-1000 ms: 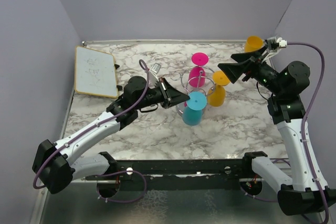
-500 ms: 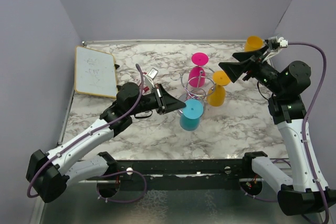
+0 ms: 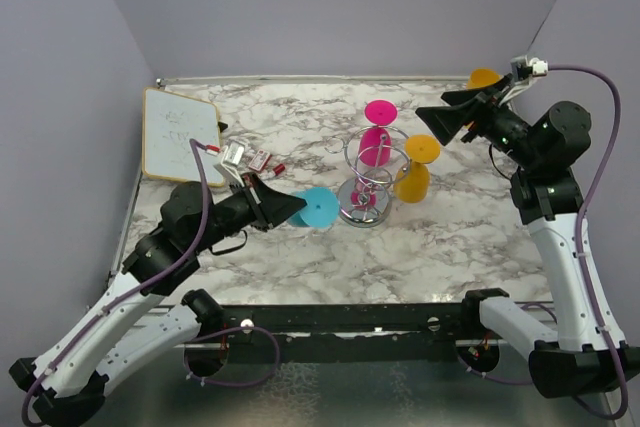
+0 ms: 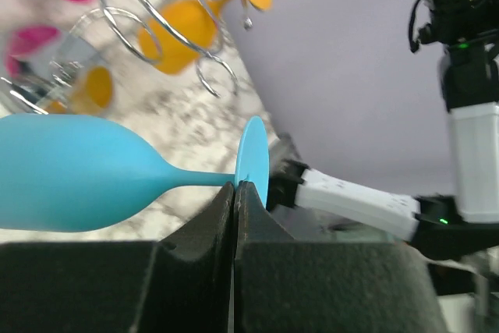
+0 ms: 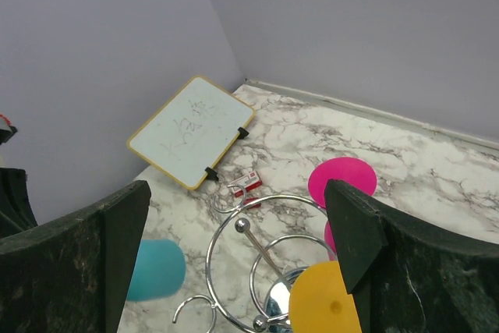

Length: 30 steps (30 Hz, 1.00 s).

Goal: Take the wine glass off the wine glass rack

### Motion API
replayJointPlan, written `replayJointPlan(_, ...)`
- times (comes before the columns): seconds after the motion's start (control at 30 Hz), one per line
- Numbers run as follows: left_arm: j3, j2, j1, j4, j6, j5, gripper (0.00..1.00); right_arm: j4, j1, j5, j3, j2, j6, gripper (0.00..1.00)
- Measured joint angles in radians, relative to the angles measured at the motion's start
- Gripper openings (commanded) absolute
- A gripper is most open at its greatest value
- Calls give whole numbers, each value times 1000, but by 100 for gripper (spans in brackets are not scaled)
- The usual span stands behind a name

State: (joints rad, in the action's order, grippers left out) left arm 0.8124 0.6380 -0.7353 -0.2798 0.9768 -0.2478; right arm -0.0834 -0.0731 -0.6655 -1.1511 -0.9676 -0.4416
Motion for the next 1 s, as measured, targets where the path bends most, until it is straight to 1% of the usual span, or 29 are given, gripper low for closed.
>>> replayJointPlan(0.1, 89, 6, 0, -70, -157, 113, 0, 0, 0, 0, -20, -30, -18, 95)
replayJointPlan(0.2, 200, 49, 0, -85, -347, 211, 0, 1, 0, -1, -37, -65, -46, 95)
replayJointPlan(0.33, 282, 109, 0, -19, -592, 309, 0, 10, 0, -18, -61, -124, -105, 95)
replayJointPlan(0.43, 290, 147, 0, 74, -774, 330, 0, 35, -1, -69, -90, -187, -179, 94)
replayJointPlan(0.47, 290, 155, 0, 98, -814, 328, 0, 44, -5, -89, -103, -210, -201, 94)
replayJointPlan(0.57, 282, 193, 0, 201, -973, 262, 0, 56, -29, -131, -161, -289, -259, 94)
replayJointPlan(0.7, 222, 211, 0, 338, -1170, 127, 0, 56, -118, -183, -267, -402, -305, 94)
replayJointPlan(0.77, 195, 211, 0, 385, -1239, 70, 0, 53, -148, -225, -333, -437, -331, 94)
replayJointPlan(0.87, 164, 211, 0, 441, -1324, -4, 0, 47, -206, -284, -422, -535, -367, 94)
replayJointPlan(1.0, 121, 190, -1, 477, -1386, -73, 0, 16, -243, -349, -521, -608, -402, 95)
